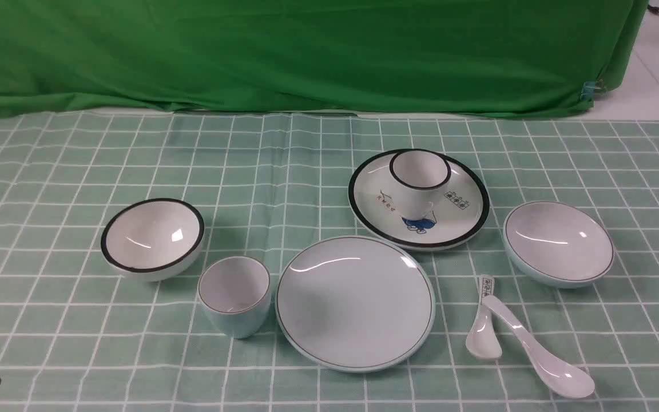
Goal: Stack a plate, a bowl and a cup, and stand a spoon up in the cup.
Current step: Use the right arm to grab a blue rice bowl
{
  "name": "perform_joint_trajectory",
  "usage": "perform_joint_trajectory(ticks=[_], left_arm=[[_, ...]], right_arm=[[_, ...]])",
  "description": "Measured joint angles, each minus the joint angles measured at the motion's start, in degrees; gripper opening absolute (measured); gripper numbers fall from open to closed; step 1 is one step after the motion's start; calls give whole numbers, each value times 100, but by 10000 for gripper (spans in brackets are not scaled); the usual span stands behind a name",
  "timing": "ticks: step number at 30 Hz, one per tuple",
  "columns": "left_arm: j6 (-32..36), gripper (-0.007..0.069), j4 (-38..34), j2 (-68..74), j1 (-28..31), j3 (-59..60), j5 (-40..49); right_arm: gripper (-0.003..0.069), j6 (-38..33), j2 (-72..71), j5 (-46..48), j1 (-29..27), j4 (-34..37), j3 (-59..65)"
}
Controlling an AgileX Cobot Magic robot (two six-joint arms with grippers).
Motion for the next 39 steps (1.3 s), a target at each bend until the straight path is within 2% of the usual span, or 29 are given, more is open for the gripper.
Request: perform_joint_trajectory(ticks=[18, 22, 25, 29, 31, 32, 33, 34, 35, 36, 37, 38, 39], left_arm=[[0, 17, 6, 0, 0, 0, 0], [407, 17, 504, 0, 0, 0, -110], [771, 17, 840, 0, 0, 0, -799], [810, 17, 862, 0, 0, 0, -1660], [684, 17, 848, 0, 0, 0, -2371], [684, 17, 847, 0, 0, 0, -2422], [-40, 17, 744, 0, 0, 0, -2816], [-40, 17, 732, 0, 0, 0, -2854], [-1052, 17, 676, 0, 0, 0, -3134], [-1372, 17, 669, 0, 0, 0, -3242], [-2026, 17, 662, 0, 0, 0, -3383], [-2137, 17, 656, 0, 0, 0, -3401], [-3172, 17, 657, 0, 0, 0, -3528]], right_arm=[[241, 2, 0, 0, 0, 0, 0], [241, 18, 0, 0, 0, 0, 0], [241, 20, 0, 0, 0, 0, 0], [241, 20, 0, 0, 0, 0, 0], [241, 20, 0, 0, 0, 0, 0], [241, 20, 0, 0, 0, 0, 0], [241, 20, 0, 0, 0, 0, 0], [241, 20, 0, 0, 0, 0, 0], [241, 20, 0, 0, 0, 0, 0], [241, 20, 0, 0, 0, 0, 0], [241, 20, 0, 0, 0, 0, 0], [241, 20, 0, 0, 0, 0, 0], [241, 20, 0, 0, 0, 0, 0]])
